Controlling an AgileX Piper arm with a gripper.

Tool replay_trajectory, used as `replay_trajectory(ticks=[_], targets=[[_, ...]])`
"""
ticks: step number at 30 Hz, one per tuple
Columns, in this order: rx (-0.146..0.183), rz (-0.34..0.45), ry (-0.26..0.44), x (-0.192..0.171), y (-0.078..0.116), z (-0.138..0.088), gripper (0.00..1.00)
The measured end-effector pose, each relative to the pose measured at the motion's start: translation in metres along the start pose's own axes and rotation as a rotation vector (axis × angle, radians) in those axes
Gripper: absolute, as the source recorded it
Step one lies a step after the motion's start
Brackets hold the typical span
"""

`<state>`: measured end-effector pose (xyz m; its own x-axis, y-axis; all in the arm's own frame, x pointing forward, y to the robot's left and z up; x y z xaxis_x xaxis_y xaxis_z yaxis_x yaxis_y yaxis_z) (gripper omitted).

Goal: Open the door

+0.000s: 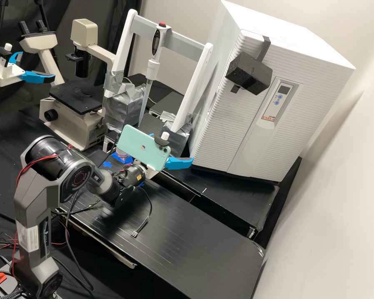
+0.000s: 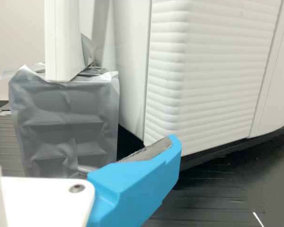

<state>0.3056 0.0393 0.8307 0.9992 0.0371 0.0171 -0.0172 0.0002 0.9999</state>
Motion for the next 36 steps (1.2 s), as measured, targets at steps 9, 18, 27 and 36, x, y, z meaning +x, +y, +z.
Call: replay_trajectory(ticks=[9,18,27,36], targets=[[0.0,0.003,-0.001,-0.001,0.0,0.001,1.0],[0.067,0.112,0.008,-0.036,0.047,0.018,1.0],[0.143,0.296,0.103,-0.048,0.105,-0.001,1.0],[0.118,0.323,0.137,-0.029,0.139,-0.033,1.0]])
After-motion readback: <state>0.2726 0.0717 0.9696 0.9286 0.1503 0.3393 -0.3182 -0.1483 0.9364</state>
